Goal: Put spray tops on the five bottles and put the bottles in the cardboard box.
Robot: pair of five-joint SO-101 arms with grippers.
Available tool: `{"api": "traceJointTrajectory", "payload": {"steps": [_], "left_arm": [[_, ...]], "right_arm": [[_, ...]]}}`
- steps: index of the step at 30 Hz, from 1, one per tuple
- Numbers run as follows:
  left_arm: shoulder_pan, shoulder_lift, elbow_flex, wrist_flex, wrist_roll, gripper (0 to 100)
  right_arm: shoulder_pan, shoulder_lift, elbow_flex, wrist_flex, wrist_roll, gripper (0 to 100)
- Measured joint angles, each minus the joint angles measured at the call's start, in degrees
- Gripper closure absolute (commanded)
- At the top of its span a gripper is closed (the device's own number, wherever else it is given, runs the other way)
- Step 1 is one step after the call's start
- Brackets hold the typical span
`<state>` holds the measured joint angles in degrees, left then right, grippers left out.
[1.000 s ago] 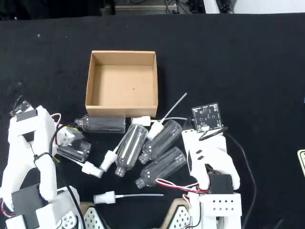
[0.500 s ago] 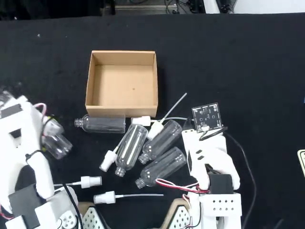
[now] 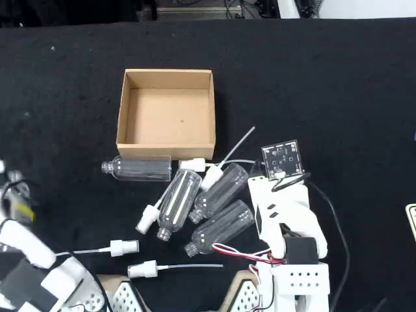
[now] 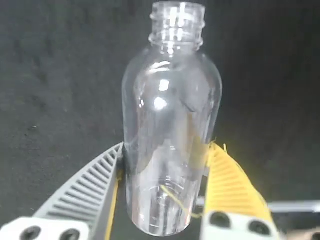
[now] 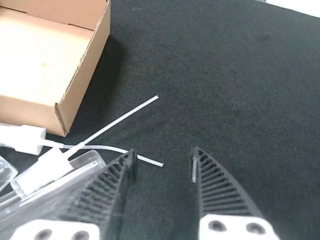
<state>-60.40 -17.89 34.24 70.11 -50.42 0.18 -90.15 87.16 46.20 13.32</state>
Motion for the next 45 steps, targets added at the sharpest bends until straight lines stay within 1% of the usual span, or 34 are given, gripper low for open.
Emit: {"api": "traceJointTrajectory", "payload": {"steps": [2,4,6,9,11,16,20,22,25,27,33,37,41,45], "left_arm": [[-2.73,0.00,1.93,0.35,-9.14,82],[-3.96,0.00,3.52,0.00,-16.09,80],[-4.22,0.00,4.84,0.18,-19.96,74],[-4.22,0.00,6.68,0.18,-22.42,68],[-4.22,0.00,6.77,0.00,-22.95,68],[-3.87,0.00,6.77,0.18,-23.30,73],[0.62,0.00,3.69,3.96,-19.78,73],[3.60,0.00,2.55,4.75,-16.79,73],[6.33,0.35,2.29,5.19,-15.30,73],[7.47,1.67,2.29,4.75,-15.30,73],[7.21,7.74,2.29,-2.20,-15.30,73],[7.21,8.97,2.29,-2.73,-15.30,73],[7.12,8.97,2.29,-2.81,-19.16,74],[7.82,9.32,2.29,-2.81,-20.13,74]], "right_arm": [[0.00,0.00,0.00,0.00,0.00,83.9],[0.00,0.00,0.00,0.00,0.00,83.9],[0.00,0.00,0.00,0.00,0.00,83.9],[0.00,0.00,0.00,0.00,0.00,83.9],[0.00,0.00,0.44,0.00,0.00,83.9],[0.00,0.00,0.70,0.00,0.00,83.9],[0.00,0.00,0.70,0.00,0.00,83.9],[0.00,0.00,0.70,0.00,0.00,83.9],[0.00,0.00,0.70,0.00,0.00,83.9],[0.00,0.00,0.70,0.00,0.00,83.9],[0.00,0.00,0.70,0.00,0.00,83.9],[0.00,0.00,0.70,0.00,0.00,83.9],[0.00,0.00,0.70,0.00,0.00,83.9],[0.00,0.00,0.70,0.00,0.00,83.9]]}}
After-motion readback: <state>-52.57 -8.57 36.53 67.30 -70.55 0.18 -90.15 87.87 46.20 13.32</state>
